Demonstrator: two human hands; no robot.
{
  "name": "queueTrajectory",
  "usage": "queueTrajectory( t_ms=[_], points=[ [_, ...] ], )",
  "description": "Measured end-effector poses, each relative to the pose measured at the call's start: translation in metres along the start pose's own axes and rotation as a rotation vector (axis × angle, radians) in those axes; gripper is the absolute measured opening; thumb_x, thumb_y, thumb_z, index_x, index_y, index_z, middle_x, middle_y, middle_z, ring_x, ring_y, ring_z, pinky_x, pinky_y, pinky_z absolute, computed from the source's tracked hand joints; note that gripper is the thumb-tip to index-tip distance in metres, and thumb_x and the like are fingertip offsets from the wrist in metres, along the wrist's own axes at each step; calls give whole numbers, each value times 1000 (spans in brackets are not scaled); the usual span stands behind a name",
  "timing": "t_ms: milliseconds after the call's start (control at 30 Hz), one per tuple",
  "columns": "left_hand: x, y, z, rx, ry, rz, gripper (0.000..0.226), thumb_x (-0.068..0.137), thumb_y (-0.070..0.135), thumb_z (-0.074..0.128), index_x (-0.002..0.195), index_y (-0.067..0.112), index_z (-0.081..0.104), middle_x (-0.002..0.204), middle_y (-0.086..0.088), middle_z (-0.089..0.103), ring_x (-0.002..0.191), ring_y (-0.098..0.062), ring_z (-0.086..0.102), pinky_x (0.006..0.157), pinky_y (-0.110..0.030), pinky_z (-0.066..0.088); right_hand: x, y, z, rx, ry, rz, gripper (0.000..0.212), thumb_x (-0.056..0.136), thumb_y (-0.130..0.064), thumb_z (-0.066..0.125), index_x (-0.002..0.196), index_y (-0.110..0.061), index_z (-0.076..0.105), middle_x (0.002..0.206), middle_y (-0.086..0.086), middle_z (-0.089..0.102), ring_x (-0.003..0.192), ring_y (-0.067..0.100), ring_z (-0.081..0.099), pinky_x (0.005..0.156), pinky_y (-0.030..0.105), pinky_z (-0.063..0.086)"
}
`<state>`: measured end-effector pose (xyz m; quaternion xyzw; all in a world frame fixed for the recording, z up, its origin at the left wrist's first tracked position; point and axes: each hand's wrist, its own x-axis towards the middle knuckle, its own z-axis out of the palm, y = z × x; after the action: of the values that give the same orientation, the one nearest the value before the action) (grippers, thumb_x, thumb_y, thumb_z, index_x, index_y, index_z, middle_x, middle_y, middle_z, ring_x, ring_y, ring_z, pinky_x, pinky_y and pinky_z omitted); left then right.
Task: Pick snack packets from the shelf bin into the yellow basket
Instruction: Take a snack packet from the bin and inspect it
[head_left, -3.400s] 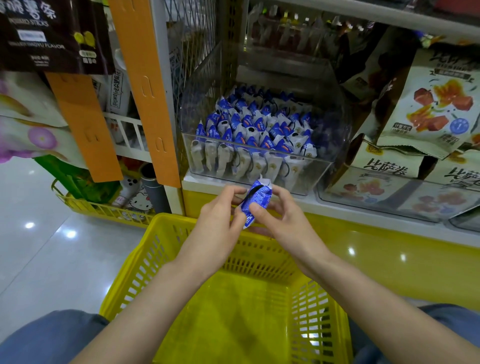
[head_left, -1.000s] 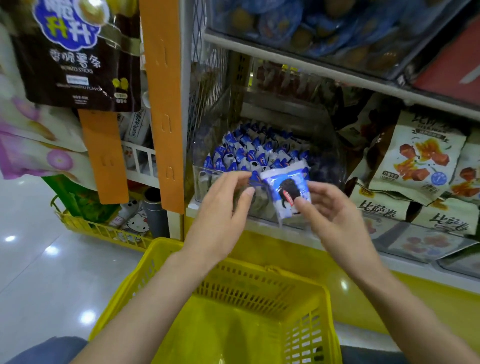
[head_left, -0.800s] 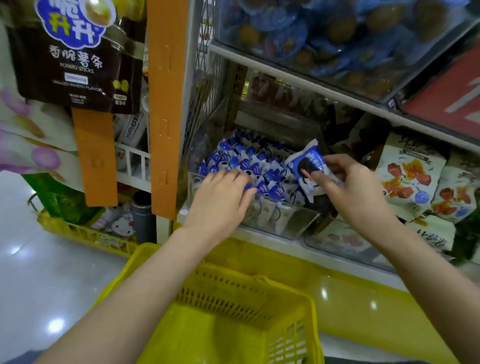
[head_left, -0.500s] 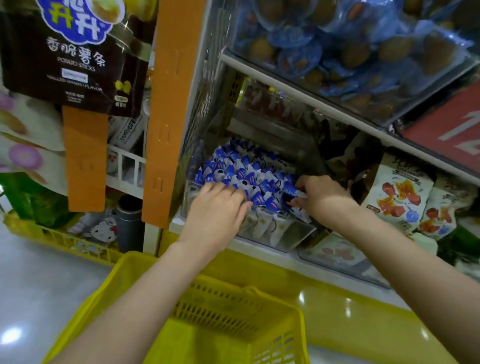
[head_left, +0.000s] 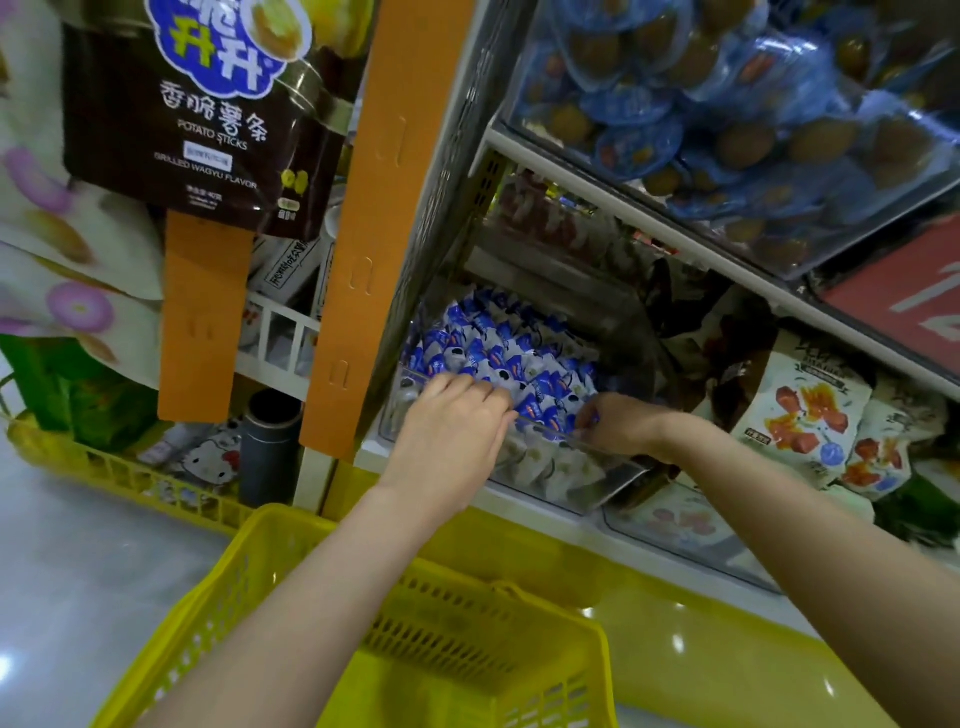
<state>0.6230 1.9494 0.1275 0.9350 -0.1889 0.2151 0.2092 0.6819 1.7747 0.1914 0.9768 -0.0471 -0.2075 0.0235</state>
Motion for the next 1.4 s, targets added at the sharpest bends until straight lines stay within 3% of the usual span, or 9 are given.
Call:
queueTrajectory(
  t_ms=[167,267,433,567,667,833,1033,1233,1400],
  points=[
    [0,-5,-3,1,-22,-2,30,100,27,30,112,18,56,109,1,62,104,-18,51,98,-29,26,6,1,2,255,269,-165,19,97,-26,44,110,-20,56,110,0,58,92,13,52,79,25,38],
    [-4,-10,-8,1,-16,-26,28,99,25,33,111,15,57,107,-2,62,104,-21,51,99,-32,28,6,5,9,239,200,-314,32,97,-36,41,114,-16,60,114,-3,60,101,15,55,83,25,38],
    [-12,-24,-17,38,-74,-37,34,98,31,28,122,18,49,120,1,54,117,-18,43,107,-30,21,9,14,6,101,94,-322,48,96,-45,38,99,-5,64,100,16,63,90,28,59,80,36,43],
    [-18,-32,-25,28,-96,-24,35,98,29,32,128,18,45,126,1,50,124,-18,39,111,-28,17,10,-6,-9,146,324,-454,33,96,-37,43,94,-12,65,95,4,61,87,18,59,75,32,46],
    [-21,-32,-28,15,-101,5,36,98,28,36,131,16,44,129,0,49,126,-17,38,112,-23,9,22,-41,-17,389,457,-569,20,95,-29,49,104,-18,63,102,-2,61,91,11,56,78,25,41],
    [-25,-37,-31,-26,-113,37,39,98,29,35,134,17,43,134,2,44,132,-13,31,108,-9,-6,53,-97,-16,431,308,-588,36,93,-21,54,128,-11,52,126,6,57,114,16,53,86,19,37],
    [-30,-45,-31,-68,-34,-30,32,95,22,44,126,16,51,126,1,51,123,-9,35,100,-17,21,85,-115,-12,405,295,-539,34,94,-25,51,123,-7,55,125,12,58,115,23,53,84,23,36],
    [-30,-45,-29,-86,-35,-37,36,94,28,37,125,16,51,123,2,51,121,-10,38,97,-19,26,100,-116,-14,406,286,-433,34,86,-28,64,107,-2,64,109,13,65,103,25,59,85,32,46],
    [-30,-43,-28,-59,-12,-18,32,95,25,42,123,14,52,121,-1,52,118,-16,45,95,-21,27,101,-117,-16,592,265,-390,31,79,-20,72,106,-6,65,113,10,64,107,24,58,96,39,47]
  ],
)
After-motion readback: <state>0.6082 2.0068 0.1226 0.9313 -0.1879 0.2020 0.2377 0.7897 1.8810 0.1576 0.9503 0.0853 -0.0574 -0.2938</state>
